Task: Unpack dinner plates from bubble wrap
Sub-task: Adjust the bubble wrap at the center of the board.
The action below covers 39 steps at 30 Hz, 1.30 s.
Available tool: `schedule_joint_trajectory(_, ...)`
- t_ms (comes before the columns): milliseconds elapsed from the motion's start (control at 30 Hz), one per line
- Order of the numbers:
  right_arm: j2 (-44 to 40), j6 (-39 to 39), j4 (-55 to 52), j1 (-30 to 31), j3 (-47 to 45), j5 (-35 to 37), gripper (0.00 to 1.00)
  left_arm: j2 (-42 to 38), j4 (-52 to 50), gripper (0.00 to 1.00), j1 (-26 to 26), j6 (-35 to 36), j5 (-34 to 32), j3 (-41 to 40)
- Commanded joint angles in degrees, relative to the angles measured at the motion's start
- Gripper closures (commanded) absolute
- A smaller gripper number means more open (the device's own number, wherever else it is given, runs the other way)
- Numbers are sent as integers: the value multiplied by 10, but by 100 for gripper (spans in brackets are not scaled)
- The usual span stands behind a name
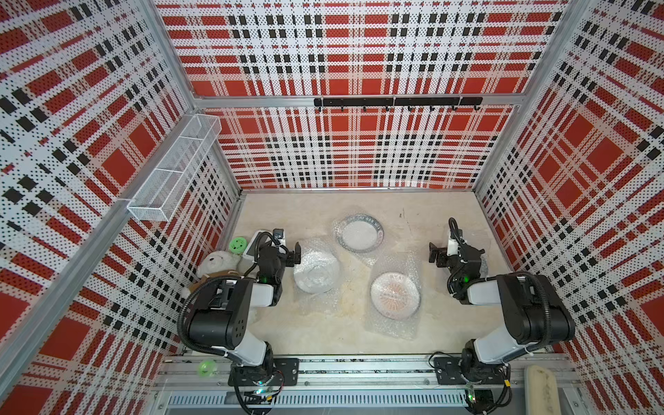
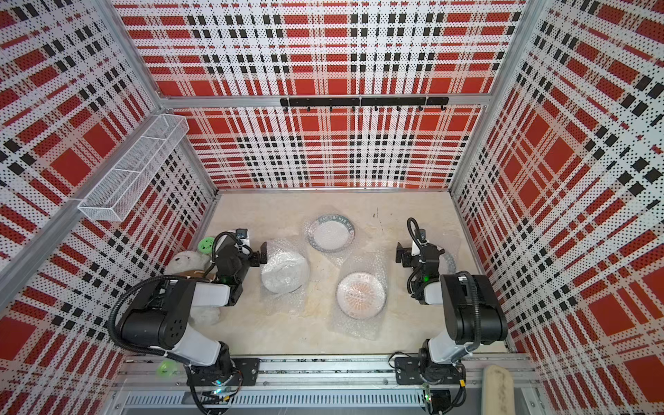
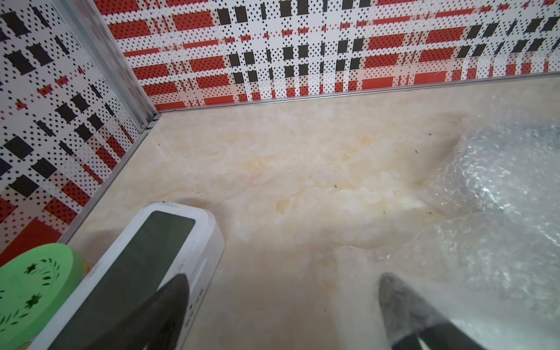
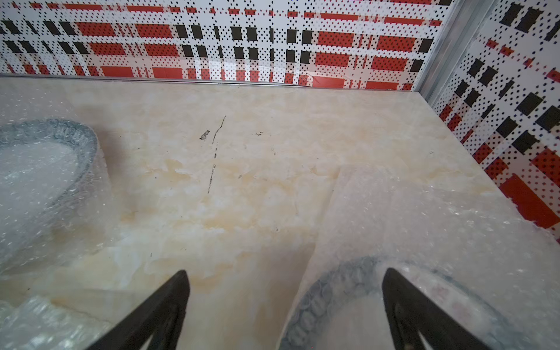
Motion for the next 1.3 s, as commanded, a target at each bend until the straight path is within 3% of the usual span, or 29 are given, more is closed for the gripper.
schedule_joint_trajectory(0, 8, -11, 35, 3, 12, 1, 0, 6, 24, 0, -1, -7, -2, 13)
schedule_joint_trajectory(1000, 7, -10, 35, 3, 12, -1, 0, 6, 30, 1, -1, -7, -5, 9)
schedule_joint_trajectory(1167, 6, -10, 35, 3, 12, -1, 0, 5, 30, 1, 1, -14, -17, 9)
schedule_joint_trajectory(1267, 7, -9, 35, 3, 12, -1, 0, -25, 74, 1, -22, -6, -76, -27)
